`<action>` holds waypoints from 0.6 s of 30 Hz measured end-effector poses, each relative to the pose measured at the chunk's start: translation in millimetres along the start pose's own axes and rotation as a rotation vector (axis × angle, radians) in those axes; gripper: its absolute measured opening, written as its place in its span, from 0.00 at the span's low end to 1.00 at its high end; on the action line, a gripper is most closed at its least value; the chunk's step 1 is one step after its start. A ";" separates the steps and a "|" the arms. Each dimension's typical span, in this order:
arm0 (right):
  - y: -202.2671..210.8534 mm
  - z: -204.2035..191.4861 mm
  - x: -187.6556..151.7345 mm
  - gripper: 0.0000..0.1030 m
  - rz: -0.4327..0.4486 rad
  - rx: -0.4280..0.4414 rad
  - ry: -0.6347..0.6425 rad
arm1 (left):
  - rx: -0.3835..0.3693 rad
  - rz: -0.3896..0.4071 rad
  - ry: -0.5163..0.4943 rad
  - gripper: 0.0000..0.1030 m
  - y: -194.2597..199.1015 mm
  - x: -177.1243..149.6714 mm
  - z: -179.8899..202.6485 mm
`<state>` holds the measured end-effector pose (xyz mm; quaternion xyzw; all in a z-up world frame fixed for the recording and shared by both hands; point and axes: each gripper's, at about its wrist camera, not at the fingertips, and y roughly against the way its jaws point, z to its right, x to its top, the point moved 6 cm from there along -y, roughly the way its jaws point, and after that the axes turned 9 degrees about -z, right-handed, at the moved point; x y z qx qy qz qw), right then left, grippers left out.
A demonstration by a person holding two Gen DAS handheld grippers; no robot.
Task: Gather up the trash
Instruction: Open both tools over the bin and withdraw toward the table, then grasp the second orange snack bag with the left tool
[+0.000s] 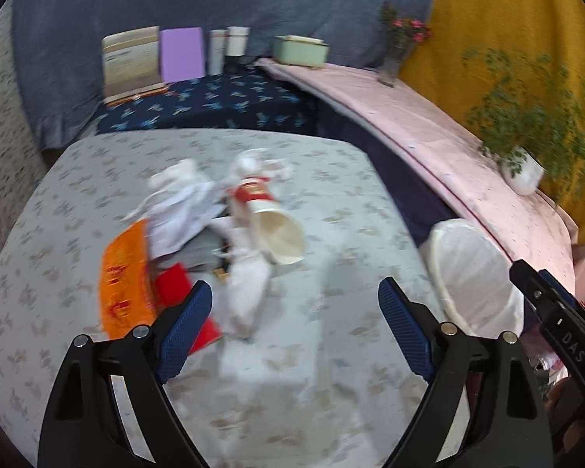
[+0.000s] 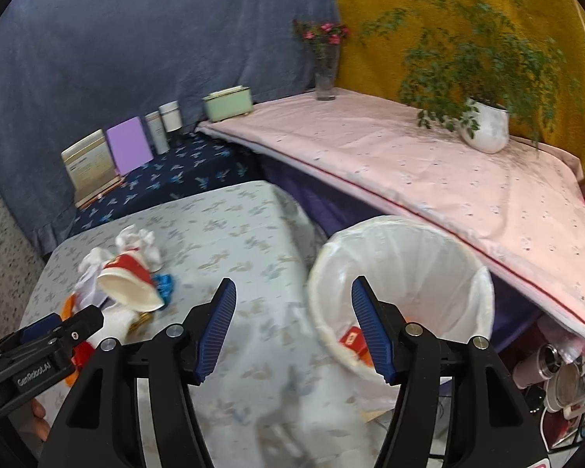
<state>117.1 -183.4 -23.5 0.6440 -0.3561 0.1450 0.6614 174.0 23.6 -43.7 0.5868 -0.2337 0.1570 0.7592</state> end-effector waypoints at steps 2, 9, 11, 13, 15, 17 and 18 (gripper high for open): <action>-2.1 -16.1 -4.1 0.58 -0.013 0.019 0.019 | 0.022 -0.003 0.028 0.81 1.9 -2.7 -17.3; -10.6 -71.4 -17.1 0.58 -0.045 0.059 0.091 | 0.105 -0.018 0.090 0.81 6.8 -19.8 -80.9; -13.3 -83.3 -18.8 0.58 -0.053 0.070 0.104 | 0.111 -0.025 0.116 0.81 7.5 -22.8 -94.6; -16.0 -96.6 -20.4 0.58 -0.061 0.082 0.118 | 0.111 -0.029 0.144 0.83 8.7 -25.2 -109.2; -18.3 -108.7 -21.6 0.58 -0.064 0.089 0.133 | 0.119 -0.026 0.161 0.85 10.4 -26.7 -121.2; -20.4 -118.5 -22.9 0.58 -0.068 0.094 0.150 | 0.124 -0.024 0.178 0.86 10.9 -26.5 -131.6; -22.0 -123.9 -23.6 0.58 -0.071 0.098 0.157 | 0.122 -0.026 0.185 0.86 10.5 -26.4 -134.7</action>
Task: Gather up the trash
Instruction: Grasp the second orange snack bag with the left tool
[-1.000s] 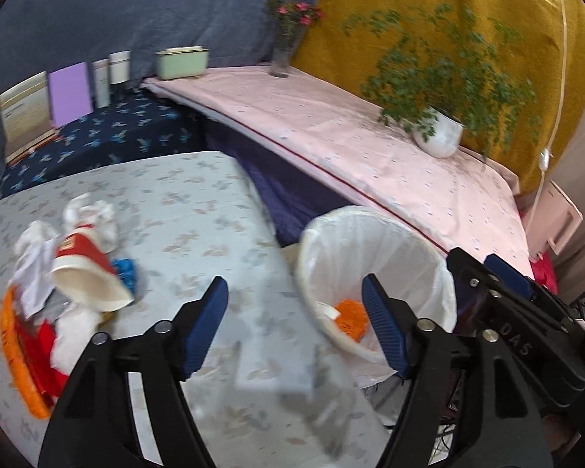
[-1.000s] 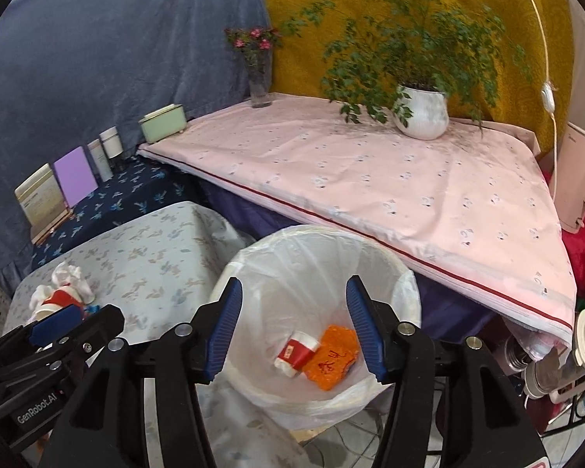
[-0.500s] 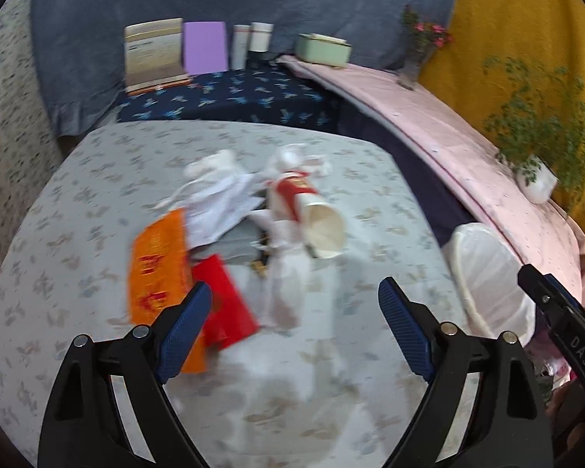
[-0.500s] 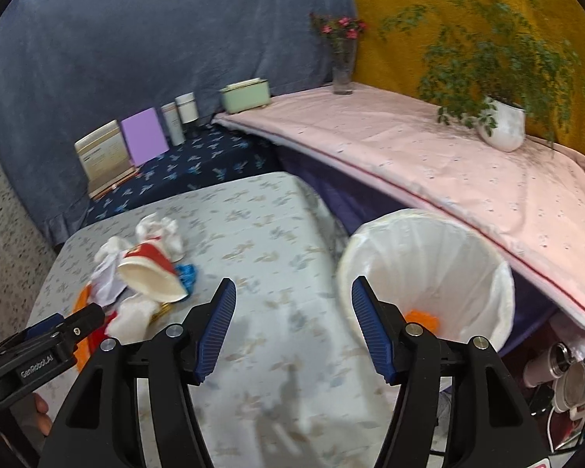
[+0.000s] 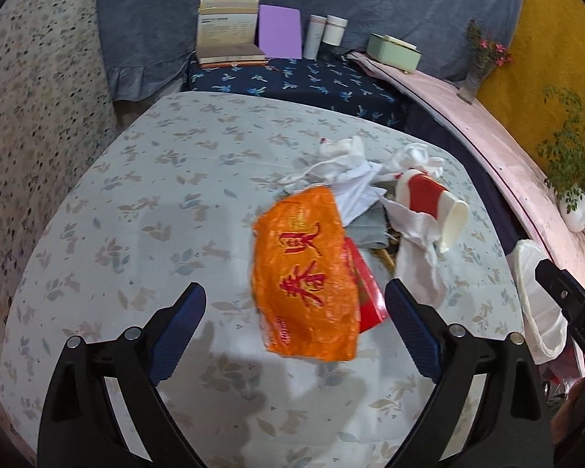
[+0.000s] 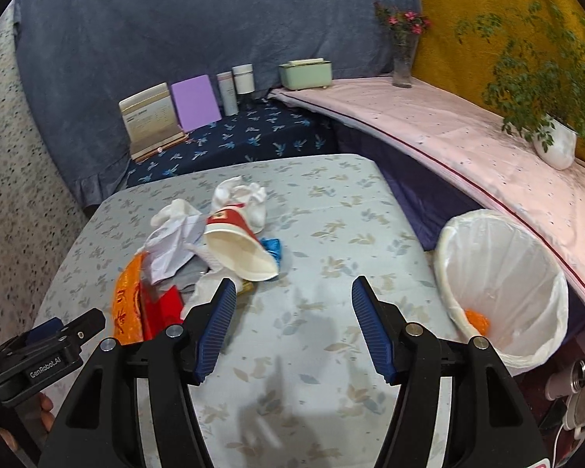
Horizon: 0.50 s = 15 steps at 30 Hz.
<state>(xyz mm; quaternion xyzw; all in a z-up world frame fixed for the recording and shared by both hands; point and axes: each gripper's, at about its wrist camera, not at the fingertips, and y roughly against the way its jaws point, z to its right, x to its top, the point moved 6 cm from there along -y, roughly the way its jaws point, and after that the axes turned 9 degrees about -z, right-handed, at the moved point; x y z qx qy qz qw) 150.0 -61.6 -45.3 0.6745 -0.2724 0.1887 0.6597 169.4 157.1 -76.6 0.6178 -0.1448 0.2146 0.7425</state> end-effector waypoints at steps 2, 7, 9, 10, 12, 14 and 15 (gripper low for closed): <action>-4.5 -8.7 0.0 0.58 -0.008 0.007 0.010 | -0.013 -0.011 0.019 0.87 -2.9 2.0 -5.8; -21.6 -27.5 -4.2 0.58 -0.044 0.023 0.037 | -0.065 -0.054 0.057 0.87 -16.7 8.8 -9.1; -29.6 -32.4 -6.8 0.58 -0.062 0.028 0.042 | -0.076 -0.070 0.056 0.87 -24.4 12.7 -5.8; -33.5 -35.0 -8.3 0.58 -0.071 0.028 0.045 | -0.079 -0.076 0.049 0.87 -28.7 15.1 -2.7; -41.3 -39.1 -11.2 0.58 -0.087 0.027 0.054 | -0.077 -0.083 0.034 0.87 -35.2 18.7 1.5; -48.6 -43.0 -14.5 0.58 -0.104 0.026 0.062 | -0.071 -0.095 0.021 0.87 -42.7 21.2 5.8; -52.6 -45.1 -16.0 0.58 -0.112 0.027 0.065 | -0.070 -0.101 0.016 0.85 -46.9 22.0 7.7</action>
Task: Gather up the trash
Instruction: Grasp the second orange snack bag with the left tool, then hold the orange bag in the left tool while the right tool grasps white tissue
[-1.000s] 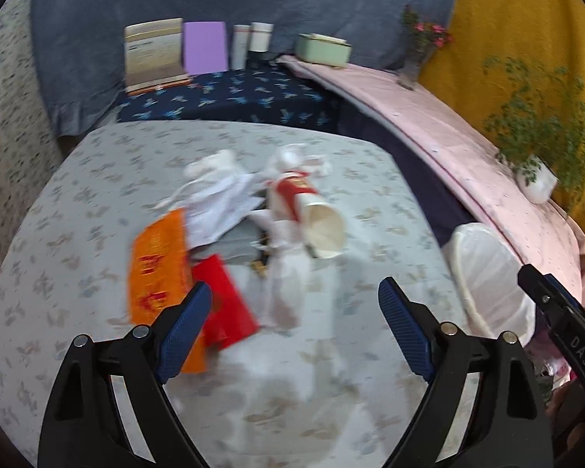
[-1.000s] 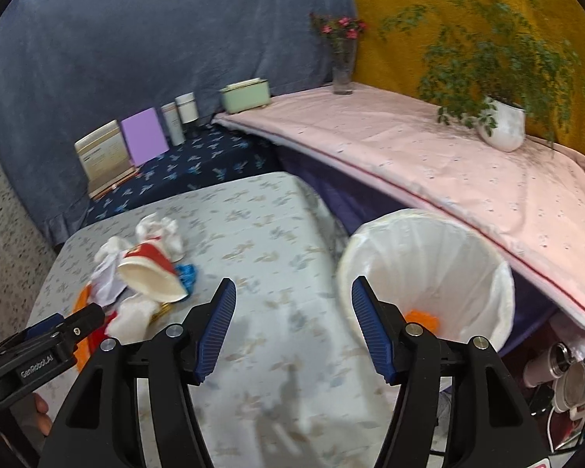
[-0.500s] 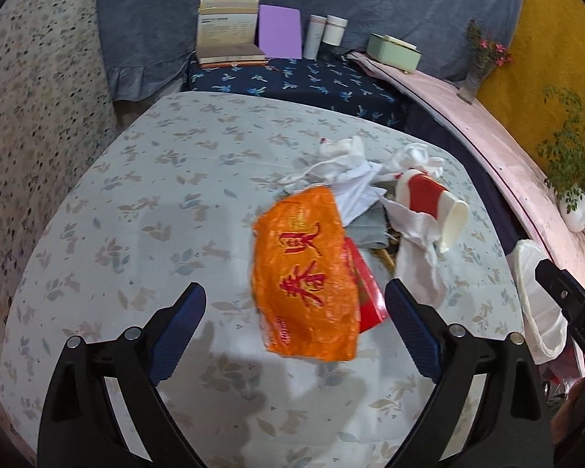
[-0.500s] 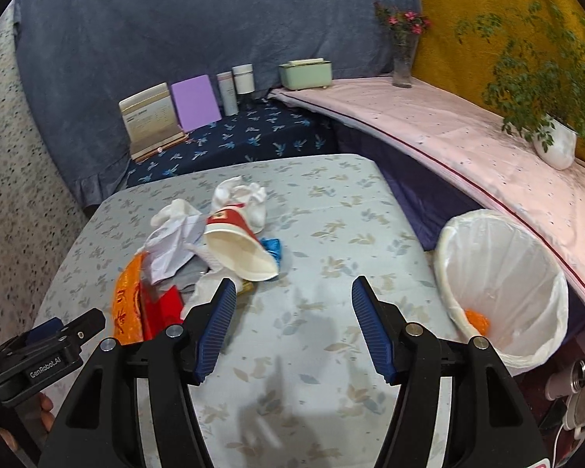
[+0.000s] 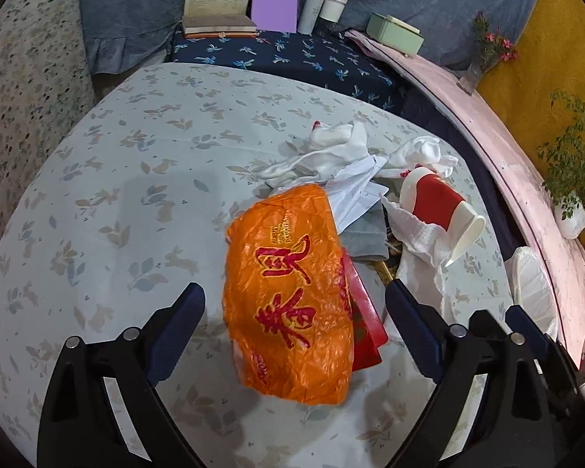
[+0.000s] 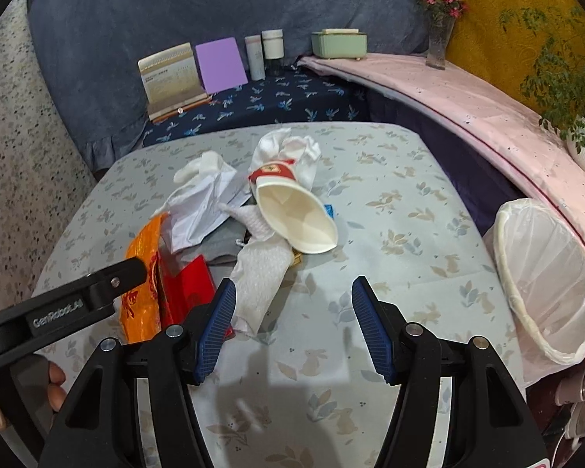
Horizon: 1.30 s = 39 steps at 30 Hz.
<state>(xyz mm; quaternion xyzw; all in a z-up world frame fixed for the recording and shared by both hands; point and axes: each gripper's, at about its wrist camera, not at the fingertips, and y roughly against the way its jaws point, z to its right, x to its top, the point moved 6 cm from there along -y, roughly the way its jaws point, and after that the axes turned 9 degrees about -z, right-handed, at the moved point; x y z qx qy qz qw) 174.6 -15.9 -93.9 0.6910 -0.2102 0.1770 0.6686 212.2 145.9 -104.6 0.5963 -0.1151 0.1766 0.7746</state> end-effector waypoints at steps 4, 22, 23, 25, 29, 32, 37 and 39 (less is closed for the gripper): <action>-14.1 -4.4 -2.0 0.58 -0.031 0.016 -0.001 | -0.001 -0.036 -0.008 0.65 -16.0 1.9 -0.1; -46.4 -23.8 -5.8 0.01 -0.109 0.116 -0.013 | -0.084 -0.033 0.039 0.16 6.0 -3.1 -25.8; -42.5 -24.2 -5.3 0.01 -0.099 0.121 -0.011 | -0.090 -0.028 0.045 0.16 9.8 -3.3 -27.8; -32.0 -25.3 -2.5 0.01 -0.073 0.128 -0.008 | -0.088 -0.013 0.045 0.16 16.8 -3.0 -28.8; -8.3 -24.7 5.9 0.01 -0.019 0.150 -0.015 | -0.098 0.016 0.036 0.16 31.7 -1.9 -25.5; 14.6 -23.1 14.8 0.01 0.033 0.168 -0.017 | -0.109 0.036 0.020 0.15 43.2 -1.6 -19.1; 49.3 -17.8 28.1 0.01 0.106 0.186 -0.016 | -0.126 0.071 -0.008 0.15 62.2 -1.0 -3.3; 60.3 -14.3 30.9 0.01 0.127 0.187 -0.020 | -0.131 0.081 -0.019 0.15 68.7 -1.8 3.4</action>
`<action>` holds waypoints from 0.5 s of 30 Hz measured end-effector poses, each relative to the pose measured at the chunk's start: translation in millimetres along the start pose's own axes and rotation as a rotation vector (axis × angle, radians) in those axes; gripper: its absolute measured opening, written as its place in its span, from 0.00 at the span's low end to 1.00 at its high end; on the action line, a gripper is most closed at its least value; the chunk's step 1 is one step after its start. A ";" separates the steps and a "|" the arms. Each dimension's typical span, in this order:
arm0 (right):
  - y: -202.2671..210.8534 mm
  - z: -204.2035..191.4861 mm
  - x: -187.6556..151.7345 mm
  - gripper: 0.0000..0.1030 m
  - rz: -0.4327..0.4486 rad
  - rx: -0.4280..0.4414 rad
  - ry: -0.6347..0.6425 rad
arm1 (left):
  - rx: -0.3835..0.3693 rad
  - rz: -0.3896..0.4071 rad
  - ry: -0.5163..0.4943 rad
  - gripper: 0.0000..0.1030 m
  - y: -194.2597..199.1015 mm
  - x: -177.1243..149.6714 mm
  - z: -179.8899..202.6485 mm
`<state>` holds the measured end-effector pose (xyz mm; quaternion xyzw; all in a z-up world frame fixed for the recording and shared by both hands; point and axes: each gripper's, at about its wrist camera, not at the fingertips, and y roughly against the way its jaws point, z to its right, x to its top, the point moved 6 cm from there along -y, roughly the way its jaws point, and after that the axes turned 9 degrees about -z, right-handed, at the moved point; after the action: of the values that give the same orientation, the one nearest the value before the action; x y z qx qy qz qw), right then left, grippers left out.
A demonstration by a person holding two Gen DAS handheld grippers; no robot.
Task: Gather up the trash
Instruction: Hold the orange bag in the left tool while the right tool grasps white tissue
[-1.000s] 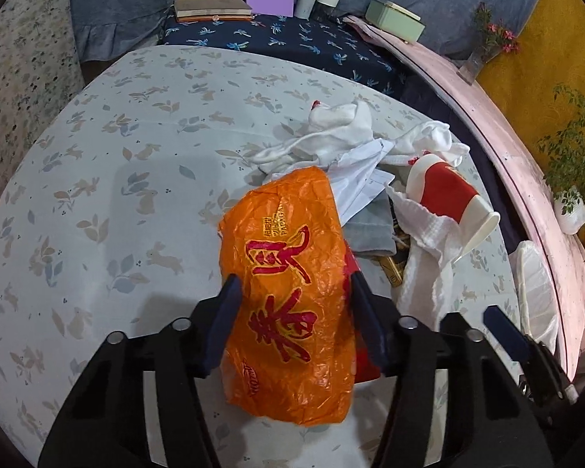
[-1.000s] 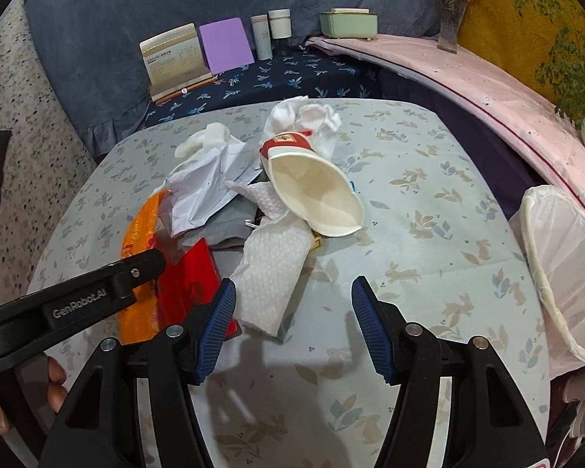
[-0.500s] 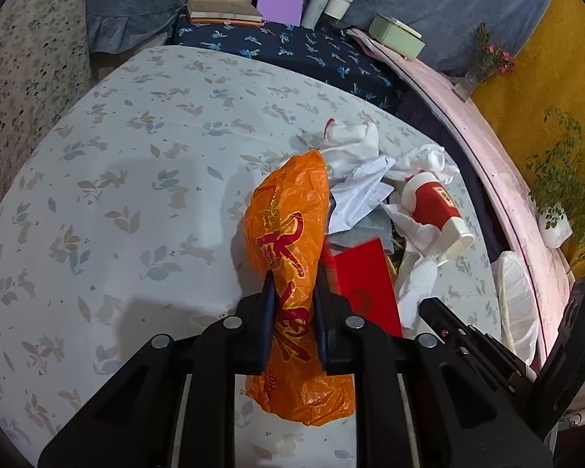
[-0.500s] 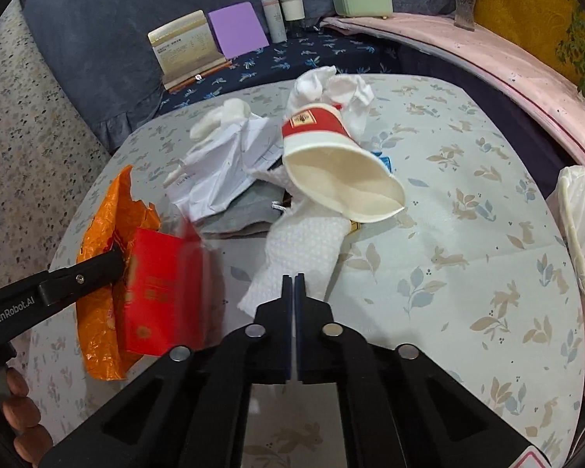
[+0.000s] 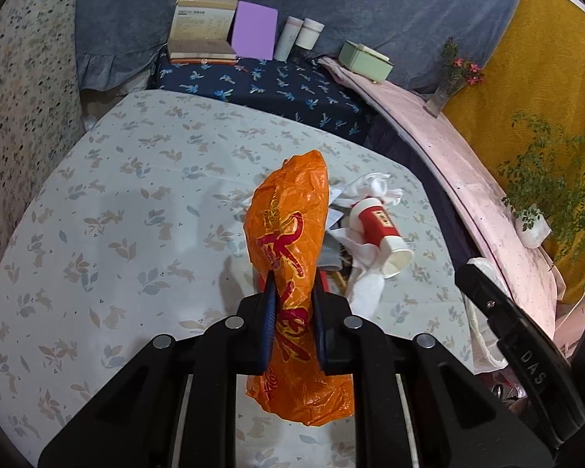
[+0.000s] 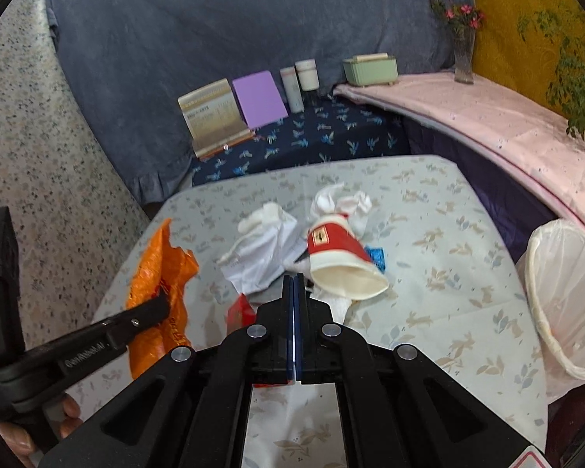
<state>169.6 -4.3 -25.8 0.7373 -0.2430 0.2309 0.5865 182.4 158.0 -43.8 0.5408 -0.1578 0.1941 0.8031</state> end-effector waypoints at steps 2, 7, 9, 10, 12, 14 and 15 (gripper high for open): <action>2.0 2.4 0.0 0.01 -0.007 0.000 -0.004 | -0.001 0.005 -0.006 0.15 2.9 -0.7 4.8; -18.4 11.1 -13.6 0.24 -0.065 -0.022 -0.012 | -0.003 0.003 -0.009 0.15 3.5 -3.1 9.7; -35.4 15.0 -20.6 0.40 -0.098 -0.027 -0.017 | -0.006 -0.004 -0.009 0.15 2.6 -4.4 9.5; -43.7 16.5 -24.3 0.42 -0.115 -0.025 -0.022 | -0.006 -0.006 -0.008 0.15 2.4 -4.7 8.4; -62.8 20.4 -32.2 0.45 -0.150 -0.031 -0.033 | -0.012 -0.012 -0.007 0.15 1.2 -4.7 5.8; -79.8 23.0 -38.7 0.45 -0.182 -0.029 -0.042 | -0.015 -0.016 -0.001 0.15 -0.2 -3.4 0.5; -88.9 23.8 -42.1 0.45 -0.198 -0.018 -0.054 | -0.013 -0.015 0.004 0.15 -0.7 -1.9 -3.3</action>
<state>194.2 -6.6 -124.0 0.7584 -0.1867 0.1497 0.6063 181.2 160.5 -46.4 0.5365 -0.1534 0.1881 0.8083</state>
